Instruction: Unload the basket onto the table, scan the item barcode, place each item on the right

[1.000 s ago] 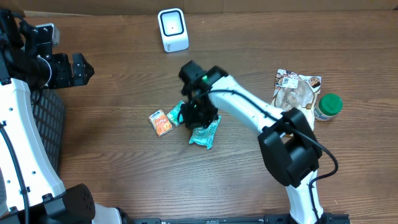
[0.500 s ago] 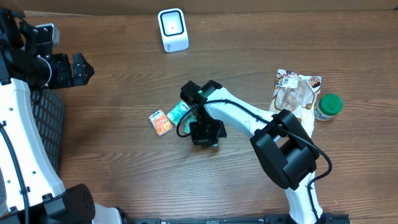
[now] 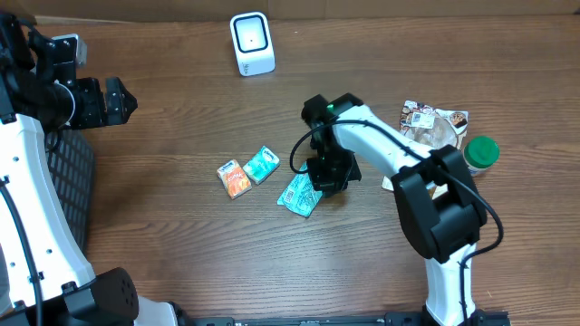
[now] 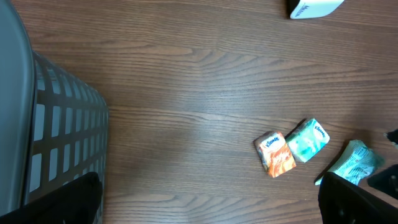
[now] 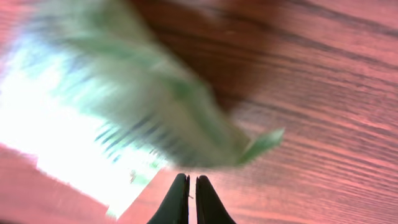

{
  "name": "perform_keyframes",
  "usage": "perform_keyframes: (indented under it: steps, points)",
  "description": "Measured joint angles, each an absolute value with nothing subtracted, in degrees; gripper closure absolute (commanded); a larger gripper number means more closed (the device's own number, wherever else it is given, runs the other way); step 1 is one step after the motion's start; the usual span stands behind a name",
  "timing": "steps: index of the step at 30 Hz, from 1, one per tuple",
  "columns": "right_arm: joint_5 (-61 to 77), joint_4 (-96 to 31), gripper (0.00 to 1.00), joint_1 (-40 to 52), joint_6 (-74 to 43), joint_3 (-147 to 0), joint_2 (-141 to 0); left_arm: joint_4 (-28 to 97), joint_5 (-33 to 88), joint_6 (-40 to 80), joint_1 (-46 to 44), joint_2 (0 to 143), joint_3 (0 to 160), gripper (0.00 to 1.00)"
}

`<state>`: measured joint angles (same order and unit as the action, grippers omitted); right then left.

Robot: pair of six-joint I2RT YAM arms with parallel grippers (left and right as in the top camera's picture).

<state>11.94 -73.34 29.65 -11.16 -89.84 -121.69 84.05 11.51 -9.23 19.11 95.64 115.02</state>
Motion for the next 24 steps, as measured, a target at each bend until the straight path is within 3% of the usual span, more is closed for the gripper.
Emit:
perform_keyframes:
  steps: [4,7,9,10,14,18,24]
  points:
    - [13.7,-73.9,0.87,29.1,-3.2,-91.4,-117.8,84.1,11.5,-9.2,19.1,95.6,115.0,0.01]
    - [14.2,-72.0,0.64,28.2,2.2,-93.0,-114.9,84.1,11.5,-9.2,19.1,95.6,115.0,0.01]
    - [14.1,-68.8,0.40,27.1,6.1,-93.6,-114.0,84.1,11.5,-9.2,19.1,95.6,115.0,0.00]
    - [14.1,-67.5,0.38,26.6,7.7,-93.8,-114.0,84.1,11.5,-9.2,19.1,95.6,115.0,0.00]
    - [13.9,-65.1,0.37,25.1,16.1,-93.8,-115.1,84.1,11.5,-9.2,19.1,95.6,115.0,0.01]
    - [14.3,-64.6,0.42,25.1,21.8,-93.8,-118.3,84.1,11.5,-9.2,19.1,95.6,115.0,0.01]
    - [17.2,-64.4,0.43,25.1,25.5,-93.8,-122.2,84.1,11.5,-9.2,19.1,95.6,115.0,0.01]
